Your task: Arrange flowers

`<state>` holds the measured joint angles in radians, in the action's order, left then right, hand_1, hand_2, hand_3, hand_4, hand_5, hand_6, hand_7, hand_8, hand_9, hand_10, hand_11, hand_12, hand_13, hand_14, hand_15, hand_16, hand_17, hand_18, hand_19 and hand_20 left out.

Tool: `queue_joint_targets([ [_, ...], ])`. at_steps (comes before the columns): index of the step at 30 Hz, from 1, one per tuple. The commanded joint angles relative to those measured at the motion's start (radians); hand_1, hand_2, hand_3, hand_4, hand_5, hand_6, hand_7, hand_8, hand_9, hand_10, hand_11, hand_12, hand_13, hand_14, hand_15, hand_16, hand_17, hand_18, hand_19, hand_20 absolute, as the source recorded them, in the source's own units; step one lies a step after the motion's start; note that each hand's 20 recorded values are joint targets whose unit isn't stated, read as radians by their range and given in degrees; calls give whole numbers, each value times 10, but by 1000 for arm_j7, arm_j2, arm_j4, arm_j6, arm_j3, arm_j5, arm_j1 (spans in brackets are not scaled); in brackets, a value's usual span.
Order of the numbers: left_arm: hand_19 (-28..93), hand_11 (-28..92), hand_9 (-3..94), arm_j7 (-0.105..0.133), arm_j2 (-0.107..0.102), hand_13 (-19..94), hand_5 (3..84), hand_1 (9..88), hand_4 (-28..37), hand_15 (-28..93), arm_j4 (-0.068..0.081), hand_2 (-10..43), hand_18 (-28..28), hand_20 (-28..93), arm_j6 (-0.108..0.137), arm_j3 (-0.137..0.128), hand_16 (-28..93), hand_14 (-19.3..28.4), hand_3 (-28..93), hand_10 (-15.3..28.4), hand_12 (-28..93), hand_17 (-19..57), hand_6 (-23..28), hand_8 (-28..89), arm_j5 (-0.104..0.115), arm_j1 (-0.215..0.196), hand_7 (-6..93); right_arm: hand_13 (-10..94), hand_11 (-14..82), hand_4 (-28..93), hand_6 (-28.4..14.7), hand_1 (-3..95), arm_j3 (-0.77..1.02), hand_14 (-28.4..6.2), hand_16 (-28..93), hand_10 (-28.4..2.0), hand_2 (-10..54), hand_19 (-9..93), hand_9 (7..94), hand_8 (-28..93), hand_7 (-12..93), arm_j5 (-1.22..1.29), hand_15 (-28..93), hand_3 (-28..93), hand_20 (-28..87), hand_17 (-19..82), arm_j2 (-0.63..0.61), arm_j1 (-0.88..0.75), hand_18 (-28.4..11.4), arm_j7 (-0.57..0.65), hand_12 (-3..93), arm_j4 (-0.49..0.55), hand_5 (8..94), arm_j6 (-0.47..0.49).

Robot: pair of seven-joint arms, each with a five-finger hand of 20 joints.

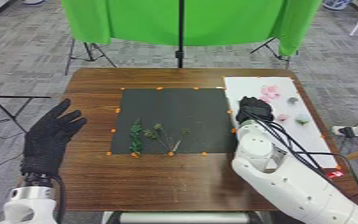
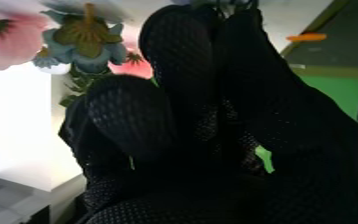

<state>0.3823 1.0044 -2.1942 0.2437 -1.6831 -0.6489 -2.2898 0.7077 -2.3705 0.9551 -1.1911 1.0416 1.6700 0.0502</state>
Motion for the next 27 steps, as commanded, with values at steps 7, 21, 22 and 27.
queue_joint_targets([
  [7,492,271,374,5,1,258,390,249,-206,534,5,92,235,249,2,2,-66,257,754,201,133,-81,97,-83,7,-23,120,827,416,-283,-50,555,18,-89,179,-107,-95,932,908,166,209,-1,747,771,539,462,-66,10,-256,-3,276,41,901,-91],
  [21,493,272,374,23,-12,258,390,249,-205,534,-1,91,235,249,17,1,-66,258,756,201,134,-81,97,-83,15,-37,120,684,469,-220,-130,326,215,-164,132,-213,-88,932,719,-89,167,195,786,725,532,382,47,-116,-284,73,185,175,746,350],
  [22,492,272,374,22,-11,258,390,249,-205,534,0,91,235,249,15,1,-66,258,756,201,134,-81,97,-83,14,-36,120,678,468,-220,-133,326,211,-167,130,-215,-89,932,715,-88,163,190,788,724,530,378,47,-118,-284,70,184,170,743,357],
  [27,492,271,374,9,-5,258,390,249,-204,533,2,91,235,249,9,0,-66,258,757,202,134,-82,97,-83,10,-31,121,674,467,-223,-134,334,180,-169,121,-219,-94,932,708,-85,155,198,792,718,522,369,42,-107,-284,77,182,136,741,337],
])
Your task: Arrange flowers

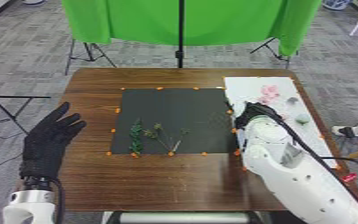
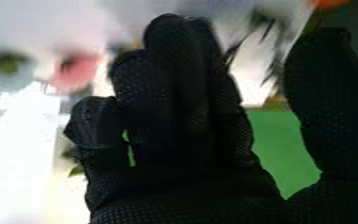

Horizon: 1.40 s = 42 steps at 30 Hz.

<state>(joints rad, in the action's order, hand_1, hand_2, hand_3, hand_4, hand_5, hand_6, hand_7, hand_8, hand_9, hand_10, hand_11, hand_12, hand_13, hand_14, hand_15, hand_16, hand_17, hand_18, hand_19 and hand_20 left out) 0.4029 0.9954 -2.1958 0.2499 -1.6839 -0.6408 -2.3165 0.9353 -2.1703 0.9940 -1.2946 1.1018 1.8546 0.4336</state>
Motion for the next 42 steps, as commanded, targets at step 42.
queue_joint_targets([
  [42,492,272,376,11,1,259,391,249,-207,535,2,93,235,248,10,5,-67,258,757,203,133,-82,98,-83,13,-24,121,793,404,-283,-69,541,-62,-94,181,-147,-95,932,864,139,209,-138,758,775,542,440,-122,49,-258,-72,275,18,890,-445],
])
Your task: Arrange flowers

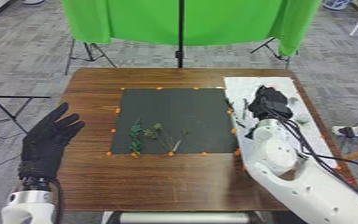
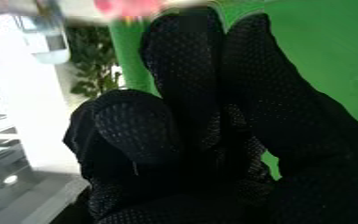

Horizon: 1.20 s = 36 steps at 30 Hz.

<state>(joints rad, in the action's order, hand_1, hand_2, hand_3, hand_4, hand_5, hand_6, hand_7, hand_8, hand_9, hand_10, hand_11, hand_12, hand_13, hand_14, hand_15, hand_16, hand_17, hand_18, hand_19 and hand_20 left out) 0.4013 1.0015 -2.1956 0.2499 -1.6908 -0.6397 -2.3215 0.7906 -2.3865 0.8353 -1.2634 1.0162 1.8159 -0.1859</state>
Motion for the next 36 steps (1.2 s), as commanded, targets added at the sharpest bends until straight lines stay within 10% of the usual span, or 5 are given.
queue_joint_targets([
  [1,492,272,376,16,-6,259,391,249,-206,535,2,94,235,248,13,14,-67,258,757,204,133,-82,98,-83,13,-16,121,787,424,-283,-66,528,91,-95,175,-146,-95,932,847,132,234,104,759,779,539,436,52,20,-262,20,264,55,876,216],
  [5,492,272,376,13,-9,259,391,250,-206,535,4,94,235,248,9,17,-66,258,757,203,133,-83,98,-84,11,-12,120,709,439,-243,-86,352,37,-142,137,-191,-57,932,745,-97,203,140,759,760,496,387,91,87,-281,36,187,-9,762,281],
  [13,492,273,376,-10,-3,259,391,250,-205,535,14,93,235,249,-10,26,-67,258,758,204,133,-83,98,-83,-1,17,120,567,448,-244,-185,267,-47,-214,89,-276,-65,932,572,-95,85,174,798,705,448,341,192,179,-284,118,165,-163,613,362],
  [26,493,273,376,-31,-4,260,393,250,-205,535,26,93,235,249,-25,30,-67,258,757,204,133,-83,99,-83,-2,48,119,524,461,-248,-215,280,-196,-226,60,-284,-93,932,519,-92,59,132,828,698,438,311,201,229,-284,86,168,-296,586,440],
  [36,492,274,376,-48,15,259,393,249,-206,535,27,93,235,249,-30,27,-67,259,760,204,134,-83,99,-83,-3,56,121,774,365,-282,-19,573,-263,-81,159,-101,-95,932,879,39,184,61,743,651,474,391,135,156,-276,34,278,-321,875,326],
])
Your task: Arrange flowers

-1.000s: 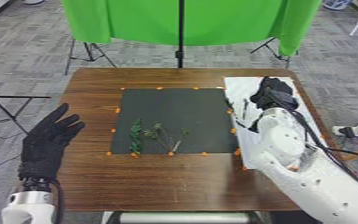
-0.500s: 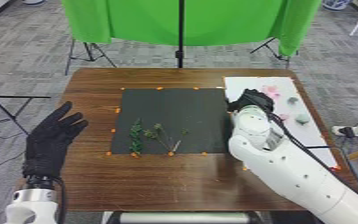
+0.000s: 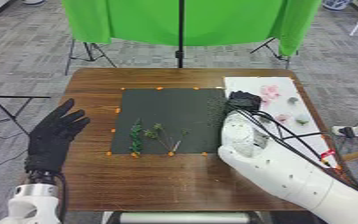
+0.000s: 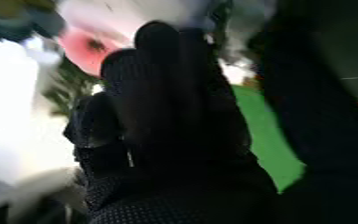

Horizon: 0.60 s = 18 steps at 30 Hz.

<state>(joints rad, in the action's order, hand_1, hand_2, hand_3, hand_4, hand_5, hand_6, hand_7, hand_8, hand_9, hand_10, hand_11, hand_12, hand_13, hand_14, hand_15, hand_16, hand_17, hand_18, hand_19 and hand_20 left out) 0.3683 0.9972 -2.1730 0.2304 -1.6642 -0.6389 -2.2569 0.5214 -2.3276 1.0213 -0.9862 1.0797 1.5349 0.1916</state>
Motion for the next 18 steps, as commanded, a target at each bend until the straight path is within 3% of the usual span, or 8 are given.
queue_joint_targets([
  [1,492,274,377,-16,21,259,393,249,-206,535,4,93,235,249,-9,0,-67,259,760,203,133,-83,99,-83,-6,-9,121,791,354,-282,-16,586,3,-71,164,-95,-95,932,898,47,187,11,738,649,486,399,-68,-121,-269,-48,281,-37,888,-73],
  [3,492,275,377,-21,23,259,394,249,-207,537,4,95,235,249,-11,-4,-67,261,758,204,134,-83,99,-83,-8,-9,121,800,348,-283,-18,586,36,-66,172,-89,-95,932,909,64,196,16,743,664,505,406,-72,-138,-262,-45,284,-35,891,-88],
  [7,492,275,377,-18,26,260,394,248,-207,537,1,96,235,249,-4,-6,-67,260,757,204,133,-83,99,-84,-5,-15,121,791,384,-283,-34,561,69,-79,192,-89,-95,932,897,164,217,38,771,743,542,407,-99,-138,-264,-52,292,-23,878,-209],
  [14,493,275,377,29,5,259,395,248,-208,537,-3,96,235,248,16,5,-68,259,756,204,133,-83,101,-84,14,-38,120,777,493,-283,-50,537,46,-90,202,-105,-95,932,854,232,256,70,829,805,591,403,-160,-61,-268,-74,286,13,864,-436],
  [18,493,275,377,51,-9,260,394,248,-208,536,-6,96,235,248,24,1,-68,258,756,204,133,-83,99,-83,20,-50,121,777,525,-283,-52,530,60,-92,201,-110,-95,932,846,238,263,41,850,825,613,404,-194,-41,-269,-82,283,108,866,-468],
])
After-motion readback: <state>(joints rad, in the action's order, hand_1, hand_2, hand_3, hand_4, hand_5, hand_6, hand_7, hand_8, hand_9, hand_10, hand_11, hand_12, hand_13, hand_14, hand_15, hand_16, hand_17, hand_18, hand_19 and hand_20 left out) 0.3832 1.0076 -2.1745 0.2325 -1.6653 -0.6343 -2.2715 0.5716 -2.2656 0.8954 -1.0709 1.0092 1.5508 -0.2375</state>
